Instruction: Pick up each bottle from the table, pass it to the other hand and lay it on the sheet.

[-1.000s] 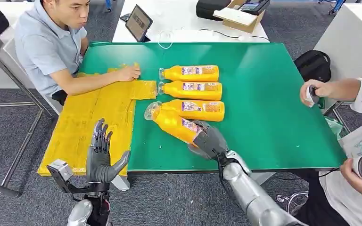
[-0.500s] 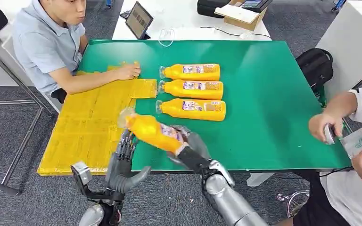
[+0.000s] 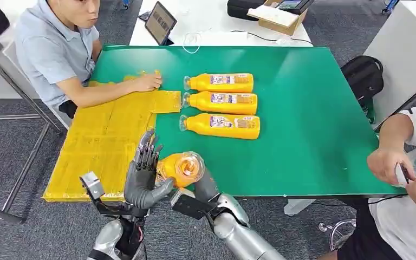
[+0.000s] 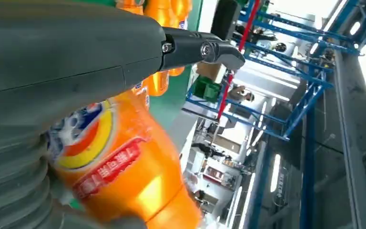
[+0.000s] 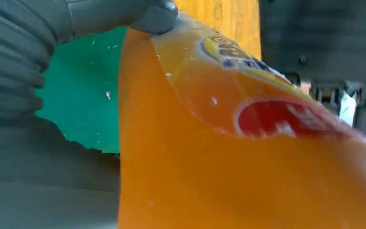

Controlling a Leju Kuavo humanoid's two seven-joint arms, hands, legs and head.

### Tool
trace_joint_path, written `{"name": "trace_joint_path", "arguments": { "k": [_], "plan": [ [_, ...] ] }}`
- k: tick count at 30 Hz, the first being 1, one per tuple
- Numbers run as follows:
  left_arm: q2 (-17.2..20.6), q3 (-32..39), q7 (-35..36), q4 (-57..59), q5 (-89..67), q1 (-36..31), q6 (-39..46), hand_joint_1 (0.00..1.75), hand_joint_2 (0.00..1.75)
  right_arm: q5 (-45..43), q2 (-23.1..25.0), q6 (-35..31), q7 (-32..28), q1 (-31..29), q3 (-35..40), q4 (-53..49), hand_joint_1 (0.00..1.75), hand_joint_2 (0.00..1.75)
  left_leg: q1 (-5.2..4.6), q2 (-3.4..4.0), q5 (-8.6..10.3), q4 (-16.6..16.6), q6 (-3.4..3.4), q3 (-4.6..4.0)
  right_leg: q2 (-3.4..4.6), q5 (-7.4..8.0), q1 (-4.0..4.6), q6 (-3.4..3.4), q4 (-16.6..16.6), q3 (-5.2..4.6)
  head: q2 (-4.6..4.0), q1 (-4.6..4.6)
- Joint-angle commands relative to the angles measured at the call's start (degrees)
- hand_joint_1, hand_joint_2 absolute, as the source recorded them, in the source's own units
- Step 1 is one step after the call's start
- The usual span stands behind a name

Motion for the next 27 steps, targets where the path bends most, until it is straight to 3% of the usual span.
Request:
{"name": "trace_joint_path", "arguments": {
  "k": [1, 10, 14, 20, 27],
  "plan": [
    [0.80, -3.53, 1.79, 5.91, 0.38, -3.38, 2.23, 0.00, 1.75, -1.41, 1.09, -0.62, -0.69, -2.89, 9.11, 4.26, 1.75, 1.75, 0.09, 0.09, -0.16, 0.04, -0.11, 0.27, 0.10, -0.12, 0.10, -0.16, 0.02, 0.26, 0.00, 0.00],
    [1.50, -4.55, 1.04, 5.73, -3.64, -3.39, 5.56, 0.00, 1.75, -4.07, 1.09, 0.78, 0.30, -3.41, 8.37, 4.50, 1.75, 1.75, 0.03, 0.06, -0.08, -0.01, -0.08, 0.16, 0.07, -0.07, 0.03, -0.12, 0.00, 0.14, 0.00, 0.04],
    [2.81, -5.89, -2.03, 3.47, -12.36, -2.33, 11.48, 0.00, 1.75, -6.23, 0.61, 0.62, 1.78, -3.56, 6.27, 2.19, 1.75, 1.75, 0.04, 0.09, -0.11, 0.01, -0.09, 0.18, 0.11, -0.08, 0.04, -0.13, 0.02, 0.15, 0.00, 0.02],
    [2.99, -3.10, -3.17, 3.84, -22.38, -1.49, 20.74, 0.00, 1.75, -6.64, -1.06, -1.51, 1.36, -1.02, 3.41, -8.43, 1.75, 1.75, 0.03, 0.11, -0.13, 0.01, -0.09, 0.19, 0.13, -0.09, 0.04, -0.13, 0.03, 0.15, 0.00, 0.04],
    [2.50, -1.24, -3.49, 5.54, -24.91, -1.24, 23.25, 0.00, 1.75, -5.22, -2.48, -4.84, 1.65, 1.36, 2.27, -16.96, 1.75, 1.75, 0.04, 0.03, -0.09, -0.01, -0.07, 0.13, 0.09, -0.06, 0.04, -0.11, 0.00, 0.12, 0.00, 0.04]
  ]
}}
